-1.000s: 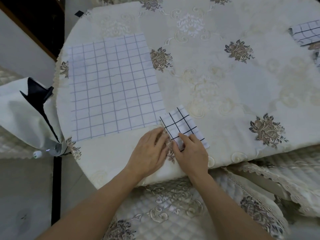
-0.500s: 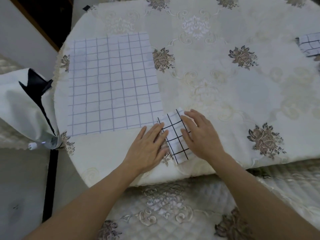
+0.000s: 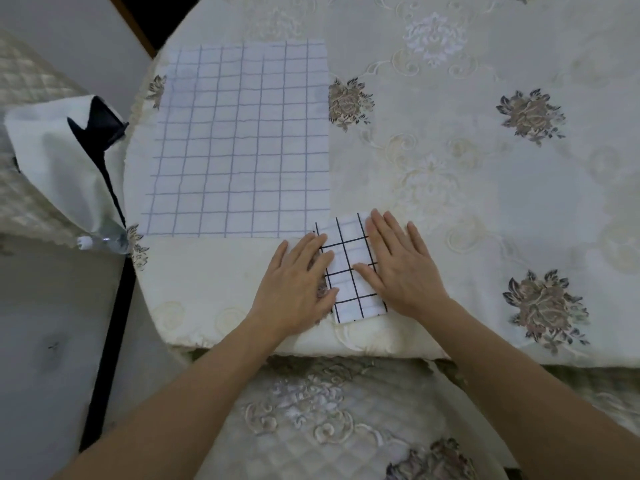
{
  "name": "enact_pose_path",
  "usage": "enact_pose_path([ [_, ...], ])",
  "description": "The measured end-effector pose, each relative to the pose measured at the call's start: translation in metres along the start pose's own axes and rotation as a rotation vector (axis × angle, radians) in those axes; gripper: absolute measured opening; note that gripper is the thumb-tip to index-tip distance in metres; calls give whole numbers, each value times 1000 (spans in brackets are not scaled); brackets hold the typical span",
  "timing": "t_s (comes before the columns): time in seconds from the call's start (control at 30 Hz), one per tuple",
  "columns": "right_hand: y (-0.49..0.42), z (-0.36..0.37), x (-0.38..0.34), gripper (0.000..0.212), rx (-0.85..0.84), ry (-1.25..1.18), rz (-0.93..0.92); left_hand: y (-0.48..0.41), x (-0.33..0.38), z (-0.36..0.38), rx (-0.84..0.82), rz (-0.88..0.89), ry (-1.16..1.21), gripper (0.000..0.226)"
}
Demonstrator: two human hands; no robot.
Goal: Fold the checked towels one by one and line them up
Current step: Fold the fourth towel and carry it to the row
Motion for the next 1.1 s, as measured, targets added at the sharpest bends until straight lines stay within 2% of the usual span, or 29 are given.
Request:
enact_pose_path([
  [0.17, 1, 2, 2, 81, 19, 11, -23, 1, 11, -9, 47, -129, 21, 60],
  [0.3, 2, 2, 0, 78, 23, 13, -36, -18, 34, -19, 109, -213, 107, 69],
  [0.43, 2, 4, 1, 71, 24, -11, -40, -36, 44, -2, 88, -208, 120, 69],
  [0.63, 1, 3, 2, 81, 9, -4, -41, -28, 14, 12, 96, -219, 61, 71],
  [0.87, -13, -19, -13, 75, 71, -121, -48, -29, 15, 13, 97, -229, 73, 66],
  [1.1, -15, -1, 2, 87, 12, -6, -44, -30, 13, 14, 98, -242, 54, 67],
])
Point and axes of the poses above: each hand's wrist, its own y-axis away from the middle knuckle, its own z-axis out of the palm, x = y × z, the point moved 9 cm from there along -y, towards the middle knuckle, and after that the axes turned 13 degrees about -x, right-handed, at the moved point
